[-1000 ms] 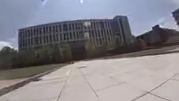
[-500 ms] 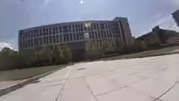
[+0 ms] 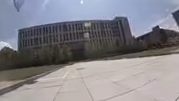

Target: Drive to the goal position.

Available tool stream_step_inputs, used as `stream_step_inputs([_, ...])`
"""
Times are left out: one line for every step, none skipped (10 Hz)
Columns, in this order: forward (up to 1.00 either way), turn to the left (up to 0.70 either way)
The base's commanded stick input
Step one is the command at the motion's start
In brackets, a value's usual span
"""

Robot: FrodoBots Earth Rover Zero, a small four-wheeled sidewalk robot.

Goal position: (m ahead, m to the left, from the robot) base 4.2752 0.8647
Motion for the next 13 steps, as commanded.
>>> stream_step_inputs([0.50,0.01])
stream_step_inputs([0.50,0.01])
stream_step_inputs([0.50,0.01])
stream_step_inputs([0.50,0.01])
stream_step_inputs([0.50,0.01])
stream_step_inputs([0.50,0.01])
stream_step_inputs([0.50,0.01])
stream_step_inputs([0.50,0.01])
stream_step_inputs([0.50,0.01])
stream_step_inputs([0.50,0.01])
stream_step_inputs([0.50,0.01])
stream_step_inputs([0.50,0.01])
stream_step_inputs([0.50,0.01])
